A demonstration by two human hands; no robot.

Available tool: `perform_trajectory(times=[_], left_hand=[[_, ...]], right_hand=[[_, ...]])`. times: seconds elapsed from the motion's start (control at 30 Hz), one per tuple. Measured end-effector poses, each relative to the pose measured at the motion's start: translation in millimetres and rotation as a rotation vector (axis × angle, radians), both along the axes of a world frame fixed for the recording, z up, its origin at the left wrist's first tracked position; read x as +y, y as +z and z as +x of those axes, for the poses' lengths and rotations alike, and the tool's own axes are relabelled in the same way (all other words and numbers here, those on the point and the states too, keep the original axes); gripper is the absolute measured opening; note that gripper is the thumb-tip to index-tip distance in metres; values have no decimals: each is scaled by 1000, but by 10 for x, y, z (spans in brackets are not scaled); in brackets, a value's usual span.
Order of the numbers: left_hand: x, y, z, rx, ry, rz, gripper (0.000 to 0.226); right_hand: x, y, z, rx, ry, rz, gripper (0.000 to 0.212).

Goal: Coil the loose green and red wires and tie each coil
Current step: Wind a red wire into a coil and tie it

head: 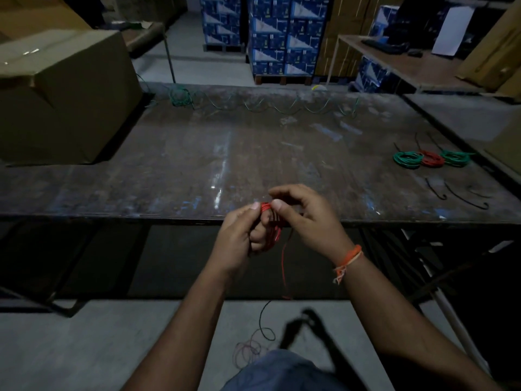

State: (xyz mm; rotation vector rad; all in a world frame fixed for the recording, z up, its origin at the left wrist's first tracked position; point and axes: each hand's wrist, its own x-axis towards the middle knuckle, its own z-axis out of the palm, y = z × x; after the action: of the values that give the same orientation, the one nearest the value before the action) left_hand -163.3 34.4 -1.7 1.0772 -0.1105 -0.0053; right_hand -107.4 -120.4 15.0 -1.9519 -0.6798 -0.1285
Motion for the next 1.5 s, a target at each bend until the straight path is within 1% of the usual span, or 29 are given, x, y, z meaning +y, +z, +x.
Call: perform_trajectory(times=[0.07, 0.1, 0.13, 0.2, 0.27, 0.37, 0.57, 0.63, 0.73, 0.83, 0.9, 0.97, 1.03, 1.1, 1.17, 1.23, 1.3, 1.4, 1.5], left_hand=[[-20, -3, 8, 21, -27, -86, 32], [-39, -1, 10, 30, -47, -138, 33], [-62, 1, 10, 50, -71, -200, 35], [-105, 12, 12, 114, -118, -310, 34], [-137, 1, 25, 164, -163, -358, 33], [-205, -1, 78, 191, -230, -336, 33], [-396, 80, 190, 215, -266, -306, 34], [-463, 99, 239, 202, -232, -271, 33], [-600, 127, 287, 170, -129, -176, 27], [-744, 109, 346, 176, -52, -118, 29], [-828, 68, 393, 197, -26, -218, 32], [-862, 48, 455, 246, -6, -416, 32], [-822, 37, 520, 256, 27, -588, 34], [-738, 12, 574, 230, 71, -709, 39], [-649, -13, 609, 197, 134, -772, 40], [-592, -27, 630, 175, 200, -800, 38], [-573, -43, 654, 161, 255, -792, 34], [-632, -47, 688, 138, 317, -705, 29], [-765, -17, 730, 122, 409, -554, 28]], right_hand=[[-45, -75, -3, 211, 104, 54, 38], [-66, -105, -15, 271, 122, 64, 41], [-86, -128, -38, 289, 104, 52, 42], [-99, -171, -101, 254, 40, 41, 38], [-81, -208, -162, 201, -39, 47, 37], [-118, -221, -189, 169, -151, 51, 39], [-302, -255, -95, 151, -184, 67, 47], [-336, -255, -33, 148, -169, 77, 47], [-454, -231, 31, 140, -147, 97, 44], [-590, -244, 85, 182, -115, 123, 43], [-687, -270, 141, 269, -58, 158, 39], [-823, -288, 193, 382, 10, 194, 32], [-979, -324, 222, 457, 60, 191, 20], [-1151, -404, 238, 482, 65, 162, 6], [-1323, -509, 267, 431, 34, 120, 10], [-1486, -591, 310, 311, -22, 48, 18], [-1609, -597, 361, 176, -58, -10, 20], [-1604, -467, 379, -46, 10, -96, 12], [-1418, -267, 362, -264, 155, -131, 16]])
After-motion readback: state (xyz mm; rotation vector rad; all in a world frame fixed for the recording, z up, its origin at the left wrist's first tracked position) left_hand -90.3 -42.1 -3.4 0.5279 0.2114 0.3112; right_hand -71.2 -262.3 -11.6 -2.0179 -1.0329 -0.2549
